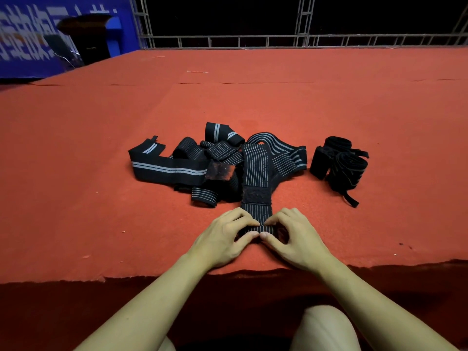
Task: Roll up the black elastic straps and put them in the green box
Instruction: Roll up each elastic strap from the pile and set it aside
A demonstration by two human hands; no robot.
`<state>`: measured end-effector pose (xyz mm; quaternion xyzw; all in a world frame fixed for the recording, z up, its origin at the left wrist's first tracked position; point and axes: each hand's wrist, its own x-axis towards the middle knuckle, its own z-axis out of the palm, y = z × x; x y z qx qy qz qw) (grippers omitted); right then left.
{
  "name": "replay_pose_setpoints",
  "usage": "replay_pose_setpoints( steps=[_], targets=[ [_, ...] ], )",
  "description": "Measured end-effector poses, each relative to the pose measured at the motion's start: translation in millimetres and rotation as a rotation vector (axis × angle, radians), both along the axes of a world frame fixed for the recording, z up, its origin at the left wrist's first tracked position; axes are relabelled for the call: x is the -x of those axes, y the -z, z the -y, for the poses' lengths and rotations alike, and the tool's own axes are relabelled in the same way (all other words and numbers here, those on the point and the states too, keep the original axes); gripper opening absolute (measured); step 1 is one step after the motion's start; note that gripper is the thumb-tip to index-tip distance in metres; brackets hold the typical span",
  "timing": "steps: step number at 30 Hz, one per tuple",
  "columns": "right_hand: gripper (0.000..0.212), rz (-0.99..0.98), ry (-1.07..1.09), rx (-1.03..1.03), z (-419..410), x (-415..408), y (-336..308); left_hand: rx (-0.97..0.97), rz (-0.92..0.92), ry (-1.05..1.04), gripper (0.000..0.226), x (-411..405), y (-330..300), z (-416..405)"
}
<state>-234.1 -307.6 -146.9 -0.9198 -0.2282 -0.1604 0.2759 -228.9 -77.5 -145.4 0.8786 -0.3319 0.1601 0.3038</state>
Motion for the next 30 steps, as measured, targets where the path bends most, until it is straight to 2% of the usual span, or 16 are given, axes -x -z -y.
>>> replay_pose_setpoints(
  steps=[9, 17, 23, 27, 30],
  targets=[
    [0.034, -0.07, -0.049, -0.043, 0.5, -1.5, -2.0, 0.117, -0.029, -0.018, 0.018, 3.4, -5.9, -1.2],
    [0.039, -0.16, -0.076, -0.087, 1.0, -5.3, -2.9, 0.089, 0.054, -0.029, 0.019, 4.9, -4.7, -3.2],
    [0.02, -0.229, 0.028, -0.187, -0.6, -8.9, -0.9, -0.005, 0.068, -0.009, 0.033, 3.2, -4.9, -3.0],
    [0.022, -0.188, 0.071, -0.223, -1.8, -4.0, -2.6, -0.025, 0.043, -0.036, 0.035, 1.7, -3.1, -2.8],
    [0.014, -0.051, 0.076, -0.198, 0.2, -0.4, -4.8, -0.031, 0.03, -0.055, 0.037, 0.7, -3.1, -2.2]
  ],
)
